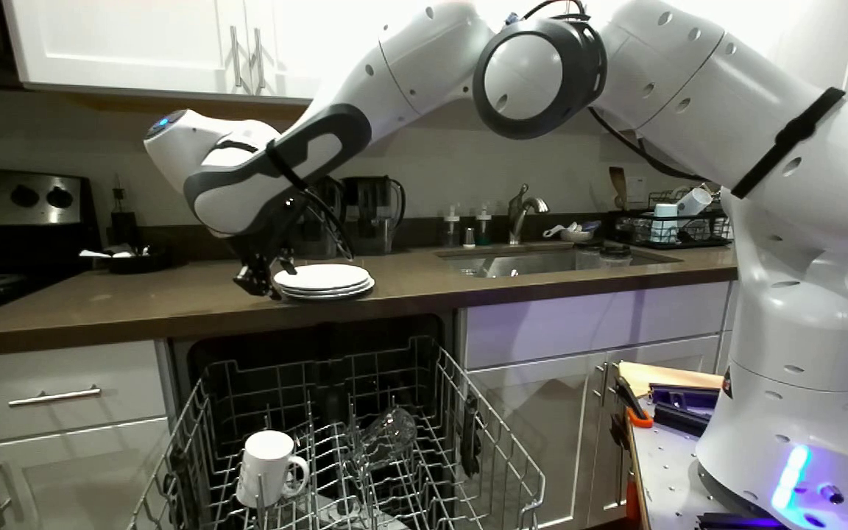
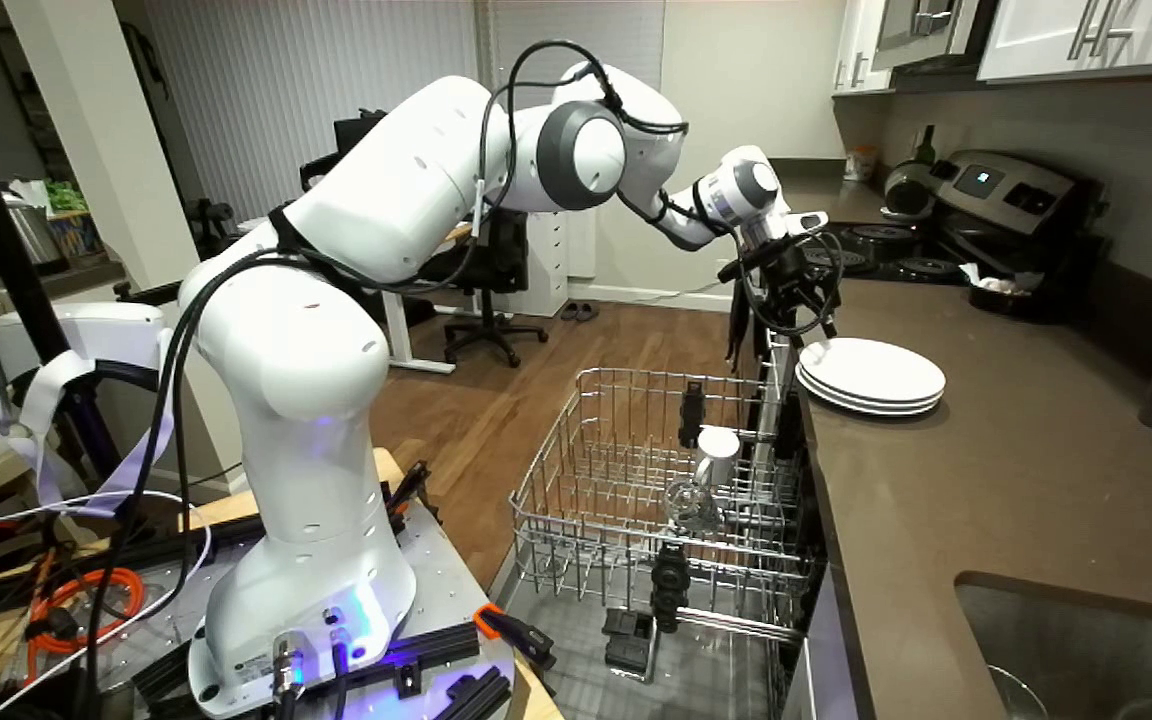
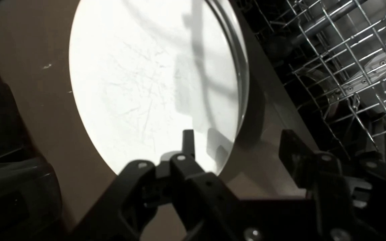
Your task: Remove the topmost plate from the stack on the counter and put it inside the dishwasher
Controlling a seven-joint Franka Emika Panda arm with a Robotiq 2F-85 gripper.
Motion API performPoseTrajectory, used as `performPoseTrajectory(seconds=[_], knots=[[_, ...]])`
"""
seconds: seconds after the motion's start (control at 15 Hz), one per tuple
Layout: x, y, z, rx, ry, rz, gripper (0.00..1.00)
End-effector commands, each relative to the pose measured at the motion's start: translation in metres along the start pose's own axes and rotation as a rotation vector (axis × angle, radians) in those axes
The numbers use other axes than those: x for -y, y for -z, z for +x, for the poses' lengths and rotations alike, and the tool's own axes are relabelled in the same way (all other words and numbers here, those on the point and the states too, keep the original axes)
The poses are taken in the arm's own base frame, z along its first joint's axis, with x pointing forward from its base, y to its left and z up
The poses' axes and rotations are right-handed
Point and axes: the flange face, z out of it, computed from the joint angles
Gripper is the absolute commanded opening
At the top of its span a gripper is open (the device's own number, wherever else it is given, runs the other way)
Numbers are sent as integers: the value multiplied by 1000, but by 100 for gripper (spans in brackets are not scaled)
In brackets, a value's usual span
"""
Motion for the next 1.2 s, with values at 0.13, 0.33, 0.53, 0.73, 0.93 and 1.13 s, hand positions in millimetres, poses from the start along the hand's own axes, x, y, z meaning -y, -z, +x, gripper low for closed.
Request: performPoseTrajectory(seconds=[0.13,0.33,0.53,0.73,0.93,1.13], knots=[[2,-6,1,-2,13,-34,22],[3,-7,1,0,16,-38,7],[2,-2,1,-7,14,-47,7],[2,2,1,-14,16,-56,7],[2,7,1,-24,16,-65,7],[3,11,0,-24,22,-68,7]])
